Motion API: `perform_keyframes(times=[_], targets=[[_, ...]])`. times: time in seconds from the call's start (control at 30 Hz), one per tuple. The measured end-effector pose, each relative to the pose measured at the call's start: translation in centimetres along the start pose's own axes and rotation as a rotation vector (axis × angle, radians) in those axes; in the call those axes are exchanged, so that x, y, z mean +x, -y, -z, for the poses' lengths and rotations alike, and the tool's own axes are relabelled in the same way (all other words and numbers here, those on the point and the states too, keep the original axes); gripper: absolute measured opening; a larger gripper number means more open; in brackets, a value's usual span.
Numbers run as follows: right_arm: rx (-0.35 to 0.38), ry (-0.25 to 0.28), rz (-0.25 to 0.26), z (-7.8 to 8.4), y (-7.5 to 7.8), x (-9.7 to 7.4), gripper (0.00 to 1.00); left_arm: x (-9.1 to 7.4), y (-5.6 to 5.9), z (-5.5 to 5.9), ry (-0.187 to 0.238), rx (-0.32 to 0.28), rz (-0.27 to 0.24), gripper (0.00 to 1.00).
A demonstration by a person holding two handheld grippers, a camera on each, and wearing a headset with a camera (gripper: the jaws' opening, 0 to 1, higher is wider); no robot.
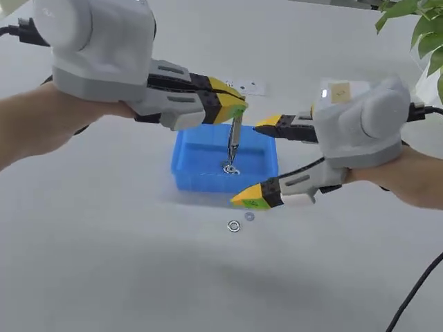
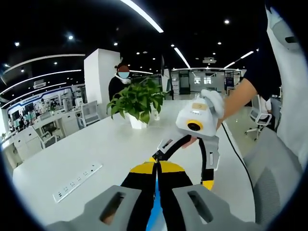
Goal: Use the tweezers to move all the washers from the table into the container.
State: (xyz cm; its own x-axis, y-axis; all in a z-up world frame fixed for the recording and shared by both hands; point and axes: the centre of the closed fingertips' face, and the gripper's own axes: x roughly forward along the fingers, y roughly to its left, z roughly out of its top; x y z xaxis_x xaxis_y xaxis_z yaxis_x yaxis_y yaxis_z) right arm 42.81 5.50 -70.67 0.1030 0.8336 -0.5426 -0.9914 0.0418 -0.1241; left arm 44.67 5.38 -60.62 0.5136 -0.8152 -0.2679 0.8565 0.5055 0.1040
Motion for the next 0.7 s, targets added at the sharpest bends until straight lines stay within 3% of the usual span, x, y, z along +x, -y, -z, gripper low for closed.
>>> perform_keyframes(times=[0.27, 0.43, 0.7], targets=[[0.029, -0.001, 0.016, 2.1, -3.0, -2.0, 0.92, -0.2, 1.5, -0.3, 0.018, -0.026, -0.002, 0.04], [0.058, -0.017, 0.007, 3.5, -4.3, -2.9, 1.00, -0.1, 2.9, 0.5, 0.010, -0.044, 0.008, 0.04], [0.099, -0.017, 0.025, 4.3, -5.5, -4.1, 1.00, 0.2, 4.8, 1.7, 0.022, -0.060, 0.023, 0.04]])
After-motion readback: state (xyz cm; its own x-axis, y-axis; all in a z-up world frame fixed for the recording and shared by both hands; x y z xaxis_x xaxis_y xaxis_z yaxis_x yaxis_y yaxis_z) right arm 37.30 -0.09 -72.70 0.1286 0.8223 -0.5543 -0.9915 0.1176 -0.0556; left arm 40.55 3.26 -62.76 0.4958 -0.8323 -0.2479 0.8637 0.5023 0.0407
